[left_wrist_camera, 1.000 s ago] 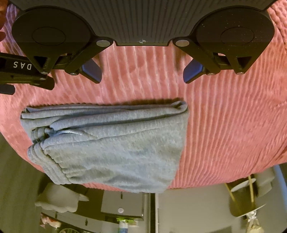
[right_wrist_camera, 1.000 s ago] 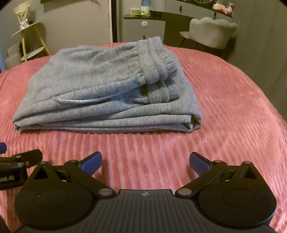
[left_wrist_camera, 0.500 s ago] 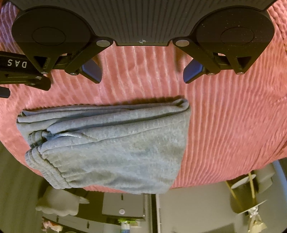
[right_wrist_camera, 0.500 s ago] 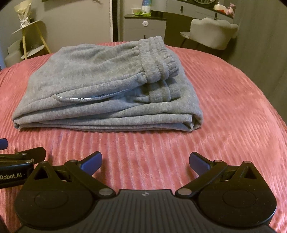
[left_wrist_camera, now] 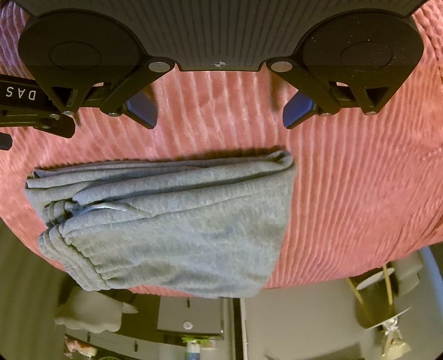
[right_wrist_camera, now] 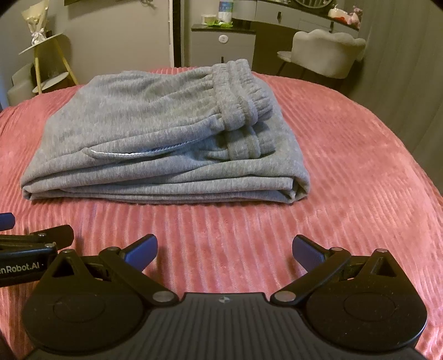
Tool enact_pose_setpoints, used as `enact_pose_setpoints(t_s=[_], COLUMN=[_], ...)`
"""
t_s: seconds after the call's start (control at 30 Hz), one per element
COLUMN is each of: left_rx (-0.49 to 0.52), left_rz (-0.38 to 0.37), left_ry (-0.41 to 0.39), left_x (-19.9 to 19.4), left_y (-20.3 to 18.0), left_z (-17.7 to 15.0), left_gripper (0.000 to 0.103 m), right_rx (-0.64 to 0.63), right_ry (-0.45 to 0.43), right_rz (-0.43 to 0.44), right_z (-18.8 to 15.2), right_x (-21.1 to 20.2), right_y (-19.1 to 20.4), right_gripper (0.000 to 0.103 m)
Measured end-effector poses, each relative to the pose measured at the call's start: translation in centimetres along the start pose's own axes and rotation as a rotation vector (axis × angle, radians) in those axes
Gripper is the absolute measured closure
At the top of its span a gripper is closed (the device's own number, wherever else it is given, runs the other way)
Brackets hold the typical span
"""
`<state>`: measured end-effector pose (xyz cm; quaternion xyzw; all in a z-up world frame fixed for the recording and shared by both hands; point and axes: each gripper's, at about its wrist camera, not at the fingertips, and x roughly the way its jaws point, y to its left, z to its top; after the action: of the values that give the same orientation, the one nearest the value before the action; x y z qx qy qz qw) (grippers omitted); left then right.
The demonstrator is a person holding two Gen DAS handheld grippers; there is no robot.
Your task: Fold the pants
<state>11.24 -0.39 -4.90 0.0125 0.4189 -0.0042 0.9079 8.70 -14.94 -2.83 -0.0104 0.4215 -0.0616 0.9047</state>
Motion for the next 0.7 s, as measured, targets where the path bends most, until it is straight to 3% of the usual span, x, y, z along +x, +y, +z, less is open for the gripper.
enact_pose_setpoints(t_s=[0.7], left_rx=[0.023], left_rz=[-0.007], left_ry=[0.004], left_x=[-0.01], left_y=[-0.31], left_z=[-0.31], left_gripper=[0.003], right_rx=[0.025], right_ry=[0.016], right_rz=[0.008], right_z=[-0.06], right_x=[0.19], right_y=[-0.31], right_gripper=[0.000])
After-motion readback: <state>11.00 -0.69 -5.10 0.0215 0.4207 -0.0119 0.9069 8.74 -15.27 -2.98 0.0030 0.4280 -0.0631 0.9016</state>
